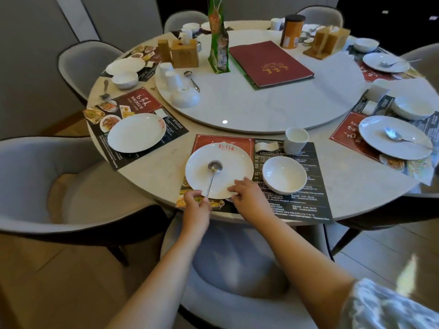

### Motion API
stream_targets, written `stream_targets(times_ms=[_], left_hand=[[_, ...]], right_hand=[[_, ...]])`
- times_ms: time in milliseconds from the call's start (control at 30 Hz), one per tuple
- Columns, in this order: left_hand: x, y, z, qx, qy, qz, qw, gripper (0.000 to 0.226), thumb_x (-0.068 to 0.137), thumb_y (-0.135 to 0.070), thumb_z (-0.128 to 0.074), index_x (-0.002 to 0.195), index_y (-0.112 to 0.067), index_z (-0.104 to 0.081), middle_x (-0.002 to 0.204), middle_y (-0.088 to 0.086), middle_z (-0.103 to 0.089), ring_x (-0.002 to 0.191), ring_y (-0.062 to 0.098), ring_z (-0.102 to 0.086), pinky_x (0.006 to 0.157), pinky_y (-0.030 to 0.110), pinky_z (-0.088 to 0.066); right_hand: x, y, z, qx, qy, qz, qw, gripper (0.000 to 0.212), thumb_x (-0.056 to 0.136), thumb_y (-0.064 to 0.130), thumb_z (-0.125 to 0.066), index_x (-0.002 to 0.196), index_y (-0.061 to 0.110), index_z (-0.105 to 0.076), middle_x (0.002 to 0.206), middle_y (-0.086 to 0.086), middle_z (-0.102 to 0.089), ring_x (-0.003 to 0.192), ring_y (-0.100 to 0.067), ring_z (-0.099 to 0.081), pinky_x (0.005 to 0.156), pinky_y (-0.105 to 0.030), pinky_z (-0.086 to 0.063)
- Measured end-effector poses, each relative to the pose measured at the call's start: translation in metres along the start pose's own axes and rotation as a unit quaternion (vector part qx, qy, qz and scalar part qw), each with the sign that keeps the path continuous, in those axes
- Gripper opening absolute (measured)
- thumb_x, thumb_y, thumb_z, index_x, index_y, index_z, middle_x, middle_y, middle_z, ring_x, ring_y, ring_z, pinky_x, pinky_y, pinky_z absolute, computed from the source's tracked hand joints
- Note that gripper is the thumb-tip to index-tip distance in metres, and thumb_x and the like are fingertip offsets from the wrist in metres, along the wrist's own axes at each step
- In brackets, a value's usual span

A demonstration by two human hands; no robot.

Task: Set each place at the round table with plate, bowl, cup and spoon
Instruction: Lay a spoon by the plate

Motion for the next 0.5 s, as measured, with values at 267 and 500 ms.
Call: stream_targets(times_ms=[267,500], left_hand=[[-0.0011,-0.0022,0.0029,0.002,0.004,0.038,0.999,0.009,0.100,-0.016,-0.043,0.094,-0.019,-0.037,0.065,0.006,-0.054,0.050,0.016,-0.044,0.046,0.026,-0.036],[-0.0021,-0.0058,0.0092,0.020,0.021,0.044,0.999,0.010,0.099,-0.020,-0.046,0.104,-0.014,-0.039,0.077,0.012,-0.066,0.058,0.022,-0.064,0.054,0.029,-0.049]], right_hand=[[0.0001,0.0025,-0.0049,0.009,-0.010,0.005,1.000,0.032,0.093,0.009,-0.050,0.123,0.010,-0.063,0.142,-0.008,-0.050,0.141,-0.025,-0.028,0.116,-0.028,-0.012],[-0.0008,0.0025,-0.0019,0.006,0.009,0.004,1.000,0.033,0.094,0.011,-0.050,0.125,0.014,-0.062,0.146,-0.005,-0.047,0.144,-0.022,-0.024,0.116,-0.027,-0.012]])
Point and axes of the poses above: each hand's wrist, its own x-axis towards the middle knuckle, its own z-axis out of the back of the hand, y = z × x, the point moved 6 cm from there along x, towards the middle knuckle
